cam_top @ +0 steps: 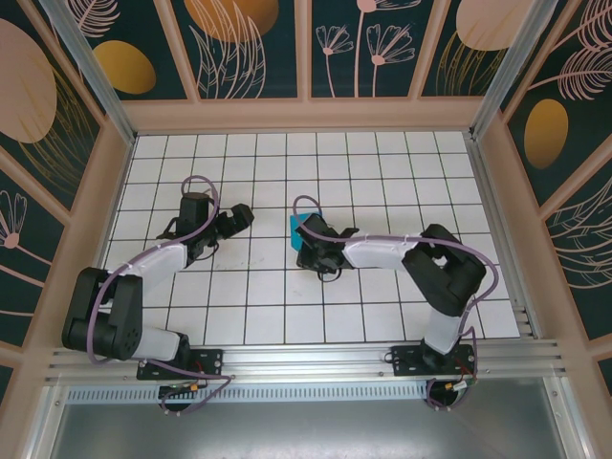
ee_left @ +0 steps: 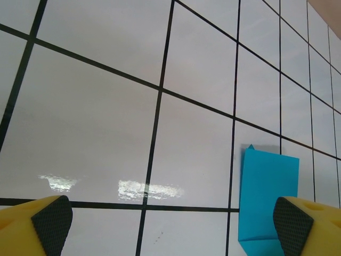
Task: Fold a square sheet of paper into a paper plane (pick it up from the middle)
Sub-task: Fold the wing for the fifth time at the center of the table.
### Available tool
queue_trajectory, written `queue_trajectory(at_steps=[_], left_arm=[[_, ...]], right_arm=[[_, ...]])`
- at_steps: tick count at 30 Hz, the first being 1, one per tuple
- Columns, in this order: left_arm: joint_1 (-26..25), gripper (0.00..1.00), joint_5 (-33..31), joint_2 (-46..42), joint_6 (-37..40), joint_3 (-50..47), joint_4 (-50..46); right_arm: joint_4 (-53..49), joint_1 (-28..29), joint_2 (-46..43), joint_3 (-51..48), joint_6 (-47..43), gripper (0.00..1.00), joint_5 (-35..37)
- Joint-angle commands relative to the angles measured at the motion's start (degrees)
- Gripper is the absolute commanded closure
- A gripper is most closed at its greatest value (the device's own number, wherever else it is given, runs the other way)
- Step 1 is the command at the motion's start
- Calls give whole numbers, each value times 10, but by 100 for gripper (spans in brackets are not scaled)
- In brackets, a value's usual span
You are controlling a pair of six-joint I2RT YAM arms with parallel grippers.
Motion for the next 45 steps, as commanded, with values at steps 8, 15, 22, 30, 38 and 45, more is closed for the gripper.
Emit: queue_trajectory(at_steps=[8,15,22,30,38,45], left_arm=[[5,1,52,24,-7,-2,36],[1,3,113,18,-46,-24,73],[-27,3,127,8,-56,-24,75],[-64,4,137,40,-71,5,62],[-121,9,163,86,-155,7,124],[-167,19,167,125,-206,33,150]], right_arm=[[12,-48,-85,-58,-54,69,7],[77,-71,-93,-63,-56,69,-35],[144,-120,-67,-66,-83,70,-97],[160,-149,-26,-68,-103,70,-151],[177,-178,-9,-98,-99,70,-165],[218,-210,-2,-134,-78,71,-210]])
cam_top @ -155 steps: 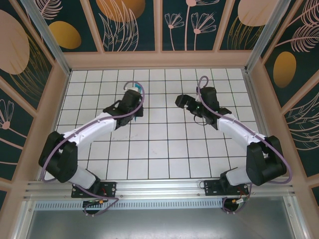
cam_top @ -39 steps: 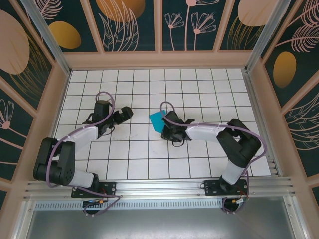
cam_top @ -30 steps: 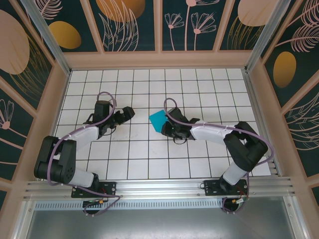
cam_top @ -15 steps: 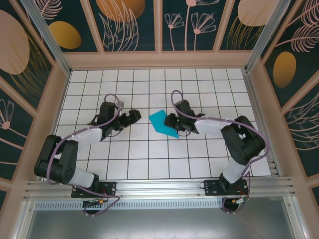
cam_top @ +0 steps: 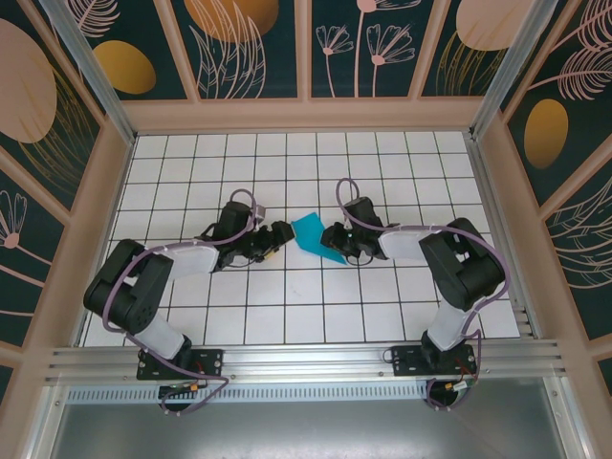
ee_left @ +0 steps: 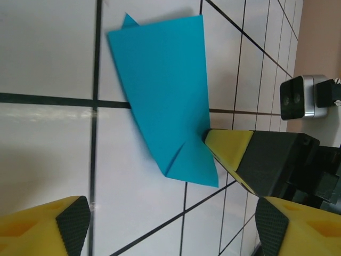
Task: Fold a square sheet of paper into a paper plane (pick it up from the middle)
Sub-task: Fold the wing for the fifth time at the center of the table.
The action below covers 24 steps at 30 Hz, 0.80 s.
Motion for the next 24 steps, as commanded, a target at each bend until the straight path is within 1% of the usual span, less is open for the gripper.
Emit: queue_trajectory(at_steps=[1,8,16,24], left_arm=[[-15,20,12,19,-38,32,35],[-41,31,14,75,-70,70,39],[-56,33,-1,103,-92,95,12],[-64,39,7,127,-92,116,11]], right_arm=[[14,-23,17,-28,7,71,-24],[41,-45,19,-55,20,71,-56],[55,-58,20,-69,26,72,-70],[67,-60,21,-75,29,72,-80]])
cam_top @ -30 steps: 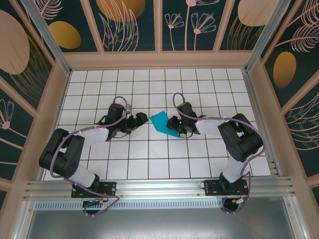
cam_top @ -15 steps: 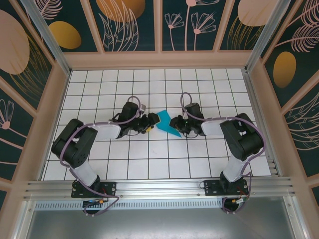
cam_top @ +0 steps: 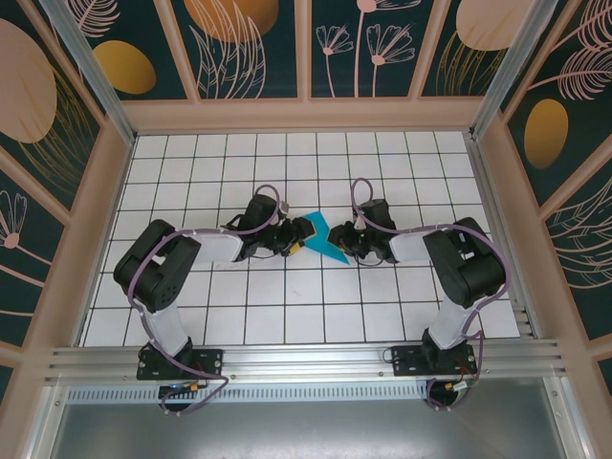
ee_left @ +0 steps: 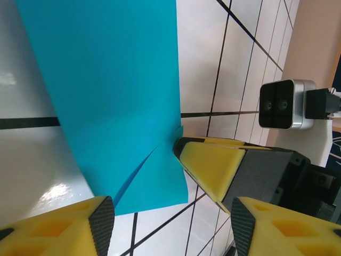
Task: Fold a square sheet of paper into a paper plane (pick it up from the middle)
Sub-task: Fold the wing for the fifth time at the center of the table.
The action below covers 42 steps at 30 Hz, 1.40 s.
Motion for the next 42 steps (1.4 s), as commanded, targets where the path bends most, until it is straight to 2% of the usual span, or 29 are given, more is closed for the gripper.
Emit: queue_trajectory(at_steps=[1,9,13,21,27,30,34,38,42], left_arm=[[-5,39,-2,18,-7,15,-12],[-5,35,-51,2,17,15,-62],[-5,34,-36,7,11,13,-48],[-6,51,17,39,-4,30,1],[-6,70,23,51,-2,42,1],[-6,82,18,55,-1,45,-3],[-6,93,11,54,-3,47,-7],[-5,98,8,48,-4,50,-14],[-6,99,8,40,-10,54,-20]], right_arm=[[-32,-7,19,-22,1,72,11],[-31,-7,20,-22,3,72,11],[-32,-7,24,-20,3,72,13],[-25,-7,23,-21,0,72,4],[-2,-6,14,-25,-18,71,-5],[4,1,-4,-22,-61,70,-5],[-30,6,-50,-11,-121,64,57],[-28,9,-104,-26,-178,48,110],[-36,28,-147,-45,-246,34,169]])
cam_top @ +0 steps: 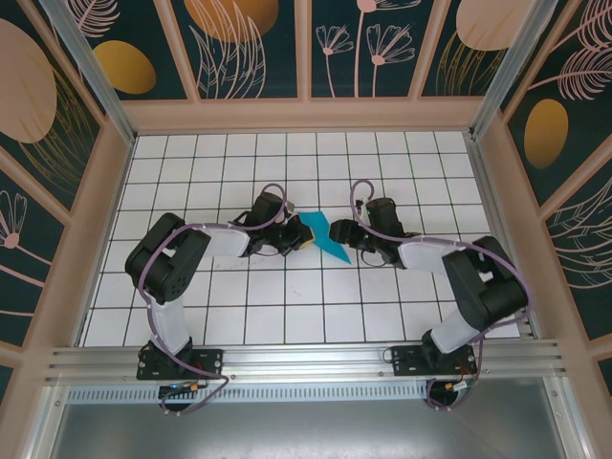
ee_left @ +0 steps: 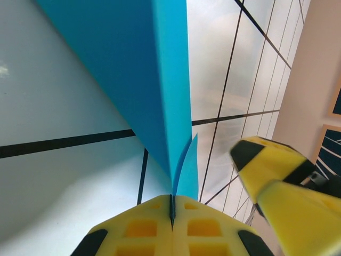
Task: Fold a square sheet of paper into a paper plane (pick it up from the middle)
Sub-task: Fold the wing for the fifth time at the center of the table.
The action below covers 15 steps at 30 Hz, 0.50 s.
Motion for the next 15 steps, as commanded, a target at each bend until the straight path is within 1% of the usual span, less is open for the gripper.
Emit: queue_trajectory(at_steps=[1,2,3,4,5,8,10,13,15], left_arm=[[-2,99,-6,-6,-6,15,-13],[-2,99,-6,-7,-4,17,-18],[-2,99,-6,-7,-3,19,-22],[-2,99,-5,-6,-3,18,-22],[-2,99,-4,-6,-3,19,-23],[-2,100,1,-3,-3,23,-24],[-2,100,4,-3,-1,25,-28],[-1,100,5,-3,5,29,-38],[-1,100,7,-3,9,31,-44]], right_arm=[[-17,18,-35,-16,-87,31,82],[-21,25,-43,-18,-98,27,101],[-23,33,-49,-19,-111,15,115],[-20,44,-57,-23,-124,6,139],[-14,60,-65,-27,-136,1,160],[26,104,-87,-51,-197,1,220],[80,124,-100,-84,-241,3,243],[132,134,-122,-127,-289,11,242],[155,135,-135,-150,-310,16,228]])
